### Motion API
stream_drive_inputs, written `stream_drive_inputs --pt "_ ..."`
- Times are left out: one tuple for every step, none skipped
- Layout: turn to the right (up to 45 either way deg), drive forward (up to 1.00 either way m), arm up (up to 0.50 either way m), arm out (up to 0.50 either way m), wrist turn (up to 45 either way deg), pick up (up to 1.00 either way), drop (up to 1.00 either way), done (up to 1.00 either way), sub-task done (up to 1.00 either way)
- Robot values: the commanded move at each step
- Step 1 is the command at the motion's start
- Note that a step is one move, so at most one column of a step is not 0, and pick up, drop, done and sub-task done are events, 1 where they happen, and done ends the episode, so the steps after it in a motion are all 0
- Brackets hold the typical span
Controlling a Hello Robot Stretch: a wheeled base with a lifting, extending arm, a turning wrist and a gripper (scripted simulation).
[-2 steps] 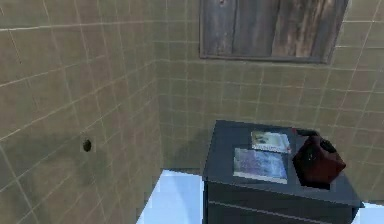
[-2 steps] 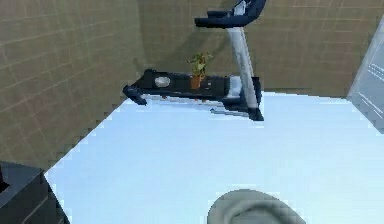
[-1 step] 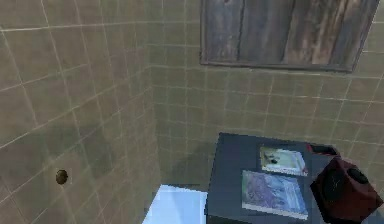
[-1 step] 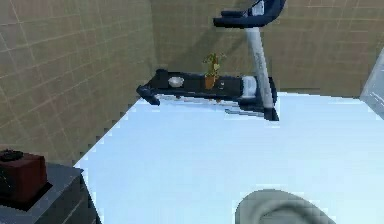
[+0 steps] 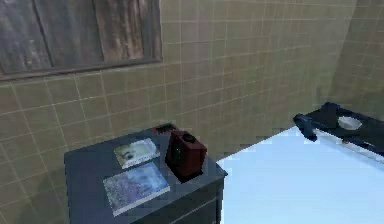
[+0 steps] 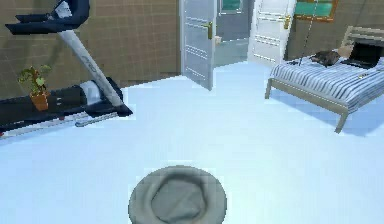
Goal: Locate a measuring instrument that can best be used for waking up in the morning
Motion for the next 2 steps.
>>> stream_drive_inputs --pt "33.0 0.00 0.00 0.00 0.0 0.00 0.00 0.00 0.00" --pt "0.0 0.10 0.00 0.00 0.0 0.00 0.00 0.00 0.00"
